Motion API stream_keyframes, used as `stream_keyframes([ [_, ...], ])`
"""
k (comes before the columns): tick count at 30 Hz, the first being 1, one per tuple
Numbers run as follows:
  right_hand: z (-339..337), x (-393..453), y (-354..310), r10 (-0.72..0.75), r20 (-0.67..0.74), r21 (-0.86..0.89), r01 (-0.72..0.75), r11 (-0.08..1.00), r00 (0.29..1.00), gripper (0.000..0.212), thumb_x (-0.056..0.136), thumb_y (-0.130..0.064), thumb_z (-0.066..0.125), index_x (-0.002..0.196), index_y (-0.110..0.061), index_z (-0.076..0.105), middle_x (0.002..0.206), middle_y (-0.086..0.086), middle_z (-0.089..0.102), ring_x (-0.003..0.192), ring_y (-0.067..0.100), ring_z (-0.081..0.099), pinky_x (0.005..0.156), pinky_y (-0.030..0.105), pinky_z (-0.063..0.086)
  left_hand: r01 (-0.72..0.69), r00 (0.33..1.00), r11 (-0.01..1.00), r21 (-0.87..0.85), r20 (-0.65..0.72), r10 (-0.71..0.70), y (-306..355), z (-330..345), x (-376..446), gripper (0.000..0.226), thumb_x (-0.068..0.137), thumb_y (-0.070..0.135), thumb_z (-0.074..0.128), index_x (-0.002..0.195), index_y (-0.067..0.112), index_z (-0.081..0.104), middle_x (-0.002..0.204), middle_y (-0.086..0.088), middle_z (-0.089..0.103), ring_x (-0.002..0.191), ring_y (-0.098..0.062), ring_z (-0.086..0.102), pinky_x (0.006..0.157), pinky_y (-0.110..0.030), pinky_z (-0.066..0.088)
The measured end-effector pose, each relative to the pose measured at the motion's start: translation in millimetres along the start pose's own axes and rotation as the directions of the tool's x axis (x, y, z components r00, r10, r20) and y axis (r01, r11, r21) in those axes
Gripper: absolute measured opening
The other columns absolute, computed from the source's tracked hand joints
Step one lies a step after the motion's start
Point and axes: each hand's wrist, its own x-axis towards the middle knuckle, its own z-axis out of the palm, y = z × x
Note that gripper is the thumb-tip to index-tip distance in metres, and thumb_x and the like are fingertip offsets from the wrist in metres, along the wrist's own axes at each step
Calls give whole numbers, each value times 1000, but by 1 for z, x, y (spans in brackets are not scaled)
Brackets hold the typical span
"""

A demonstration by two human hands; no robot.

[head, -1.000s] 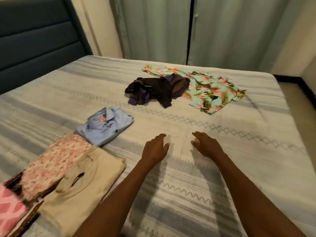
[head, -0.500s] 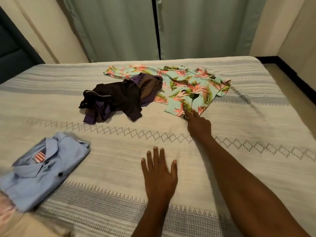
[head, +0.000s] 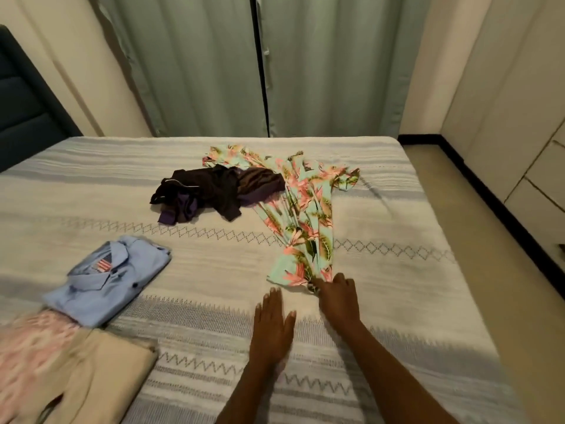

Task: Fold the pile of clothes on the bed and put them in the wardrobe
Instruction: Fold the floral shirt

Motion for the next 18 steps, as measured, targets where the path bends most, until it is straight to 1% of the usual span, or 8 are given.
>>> stream_keyframes([
  [2, -15, -45, -2, 1, -2, 18, -1, 1000, 1000, 38, 67, -9, 76, 99, -30, 76, 70, 4, 68, 75, 27, 58, 65, 34, 42, 17, 1000, 979, -203, -11, -19, 1, 1, -24, 92, 89, 79, 8, 159, 20, 11, 164, -3, 21, 150, -19, 22, 124, -42, 13],
  [4, -32, -96, -6, 13, -22, 61, -11, 998, 1000, 42, 61, -9, 82, 96, -30, 77, 68, 4, 65, 71, 26, 58, 63, 33, 45, 48, 998, 916, -397, -22, -62, 3, -3, -53, 69, 97, 67, 31, 156, 33, 23, 159, 4, 35, 144, -15, 35, 117, -49, 32],
  [6, -41, -148, -9, 15, -34, 104, -11, 995, 999, 42, 64, -12, 80, 100, -32, 76, 73, 3, 66, 75, 24, 57, 66, 31, 43, 126, 989, 837, -532, 4, -146, 13, -11, -85, 61, 98, 55, 45, 153, 41, 25, 160, 5, 31, 144, -18, 35, 116, -50, 33],
  [7, -40, -171, -9, -3, -26, 120, 6, 993, 1000, 41, 65, -13, 77, 101, -32, 76, 74, 1, 68, 76, 22, 57, 67, 31, 42, 140, 985, 814, -564, -3, -171, 19, -16, -98, 61, 99, 48, 48, 154, 34, 26, 159, 1, 30, 144, -22, 33, 117, -48, 33],
  [10, -52, -246, -13, -46, -75, 200, 60, 978, 996, 38, 61, -16, 73, 96, -32, 78, 72, -3, 69, 73, 19, 57, 65, 32, 46, 58, 984, 869, -491, -117, -132, 35, -29, -133, 68, 95, 48, 52, 152, 15, 33, 152, -1, 41, 136, -14, 40, 113, -35, 34],
  [12, -57, -281, -12, -60, -155, 287, 103, 952, 986, 33, 59, -17, 72, 88, -31, 78, 69, -1, 63, 67, 18, 56, 59, 29, 47, 62, 996, 910, -411, -35, -84, 42, -28, -143, 81, 87, 66, 54, 153, 25, 29, 132, 4, 62, 114, -9, 60, 97, -34, 49],
  [14, -56, -309, -8, -88, -187, 364, 152, 919, 979, 25, 59, -20, 70, 81, -30, 76, 69, -1, 55, 66, 17, 52, 56, 26, 43, 22, 998, 976, -218, 65, -8, 43, -17, -149, 83, 81, 76, 48, 149, 35, 24, 95, 4, 74, 83, -11, 70, 73, -33, 57],
  [18, -63, -330, 4, -201, -5, 490, 177, 854, 980, 15, 71, -29, 57, 70, -25, 72, 64, -6, 53, 64, 13, 52, 57, 23, 34, -124, 985, 979, 161, 137, 102, 62, -11, -170, 39, 88, 50, 49, 107, 20, 66, 91, -9, 73, 88, -30, 68, 73, -30, 51],
])
